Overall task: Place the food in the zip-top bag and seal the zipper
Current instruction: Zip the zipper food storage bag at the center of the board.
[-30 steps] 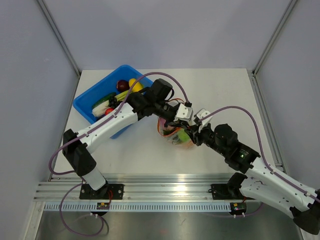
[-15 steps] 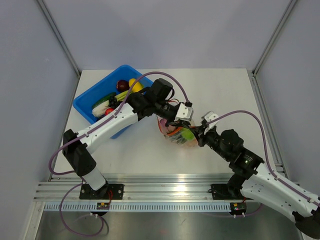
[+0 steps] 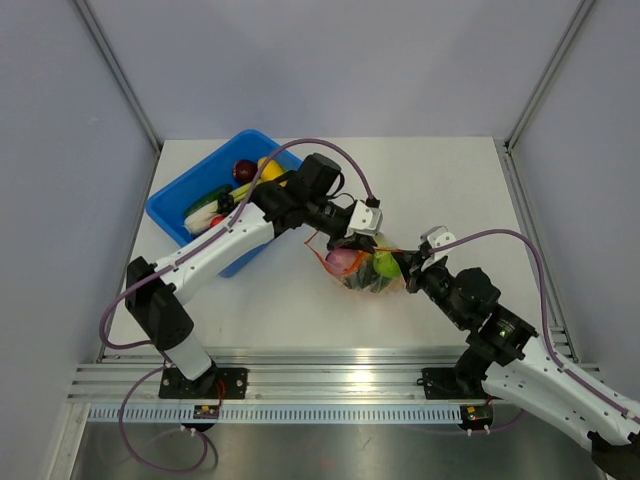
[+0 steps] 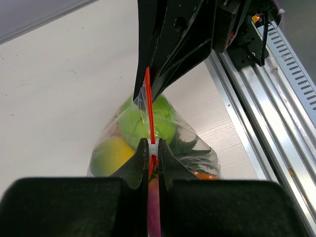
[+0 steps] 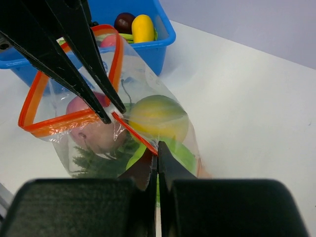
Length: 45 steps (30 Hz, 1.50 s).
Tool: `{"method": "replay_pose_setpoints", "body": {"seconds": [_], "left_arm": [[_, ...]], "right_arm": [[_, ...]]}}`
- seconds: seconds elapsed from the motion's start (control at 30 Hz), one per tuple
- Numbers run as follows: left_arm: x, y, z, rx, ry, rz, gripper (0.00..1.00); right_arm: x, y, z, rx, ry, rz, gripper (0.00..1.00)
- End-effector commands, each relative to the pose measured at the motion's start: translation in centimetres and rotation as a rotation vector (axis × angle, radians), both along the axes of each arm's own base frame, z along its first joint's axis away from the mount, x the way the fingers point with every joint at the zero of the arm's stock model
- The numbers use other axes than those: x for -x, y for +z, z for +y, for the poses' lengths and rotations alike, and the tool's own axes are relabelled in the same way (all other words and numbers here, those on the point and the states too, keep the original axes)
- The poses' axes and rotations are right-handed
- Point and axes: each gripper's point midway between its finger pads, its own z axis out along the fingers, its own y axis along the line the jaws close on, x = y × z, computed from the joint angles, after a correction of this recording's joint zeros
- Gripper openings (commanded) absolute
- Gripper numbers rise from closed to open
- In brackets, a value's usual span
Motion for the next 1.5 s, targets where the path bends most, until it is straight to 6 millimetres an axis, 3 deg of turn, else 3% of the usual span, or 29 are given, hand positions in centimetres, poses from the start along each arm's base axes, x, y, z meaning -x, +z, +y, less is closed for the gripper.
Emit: {"method": "replay_pose_setpoints", "body": {"seconds": [0.0, 0.23, 0.53, 0.8, 1.13, 1.47], "left_arm": [[-1.0, -0.5, 1.8, -0.038, 0.055, 0.045, 0.00], [-2.5, -2.1, 4.4, -0.065, 0.184, 0.088, 0.00], [-3.8, -2.4, 7.3, -0.072, 0.317, 0.086, 0.00], [-3.7, -2.4, 9.1, -0.065, 0.379, 0.064, 0.00], [-3.6, -4.4, 11.4, -0.066, 0.483, 0.116, 0.00], [-2.6, -4.4, 13.1, -0.028, 0.554, 0.129, 0.00]], "right_arm": [[-1.2, 3.3, -2.1, -0.087, -0.136, -0.084, 0.00], [-1.3, 3.1, -3.8, -0.098, -0.211, -0.090, 0.00], [-1.3, 3.5, -5.1, -0.110, -0.270, -0.096, 0.00], [-1.3, 3.5, -5.5, -0.117, -0.287, -0.097, 0.00], [-1.2, 3.5, -5.9, -0.141, -0.305, -0.095, 0.00], [-1.0, 3.6, -5.9, -0.160, -0.298, -0.097, 0.00]]}}
